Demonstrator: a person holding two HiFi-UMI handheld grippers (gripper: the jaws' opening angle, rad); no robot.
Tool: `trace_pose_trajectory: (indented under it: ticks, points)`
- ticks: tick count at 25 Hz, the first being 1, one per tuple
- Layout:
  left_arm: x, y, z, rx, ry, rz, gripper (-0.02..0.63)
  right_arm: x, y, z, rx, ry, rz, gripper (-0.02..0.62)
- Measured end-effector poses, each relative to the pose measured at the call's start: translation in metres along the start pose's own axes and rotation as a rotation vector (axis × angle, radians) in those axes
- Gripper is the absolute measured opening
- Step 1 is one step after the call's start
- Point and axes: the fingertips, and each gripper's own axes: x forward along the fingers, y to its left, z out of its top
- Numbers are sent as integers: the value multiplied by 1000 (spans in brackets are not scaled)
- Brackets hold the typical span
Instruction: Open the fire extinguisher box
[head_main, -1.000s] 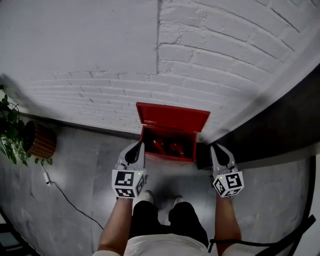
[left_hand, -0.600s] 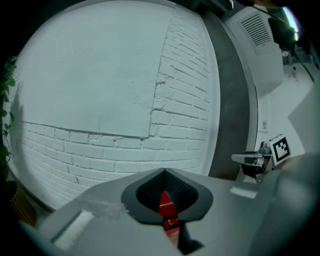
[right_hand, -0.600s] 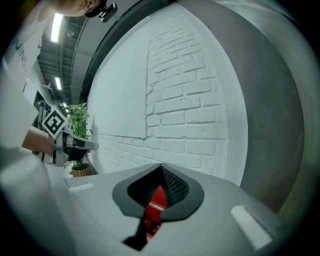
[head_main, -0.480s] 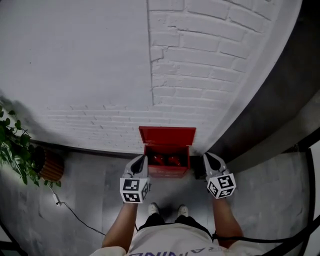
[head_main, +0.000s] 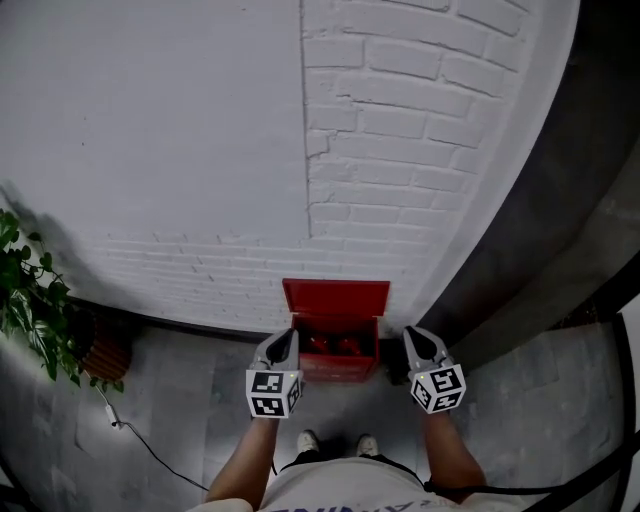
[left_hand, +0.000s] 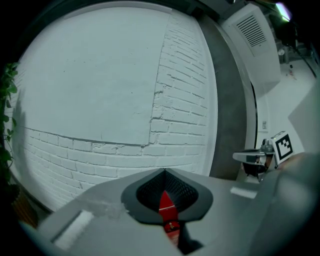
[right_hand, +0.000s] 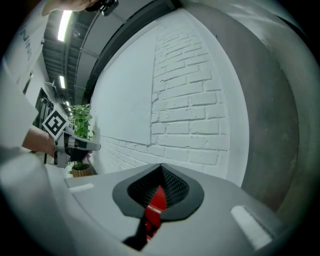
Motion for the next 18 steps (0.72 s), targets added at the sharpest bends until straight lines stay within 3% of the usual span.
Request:
trace_pose_trajectory:
  ticks: [18]
  points:
    - [-4,-10,7,1,-14,-5,3,-2,-2,17,-44,-31,4,6]
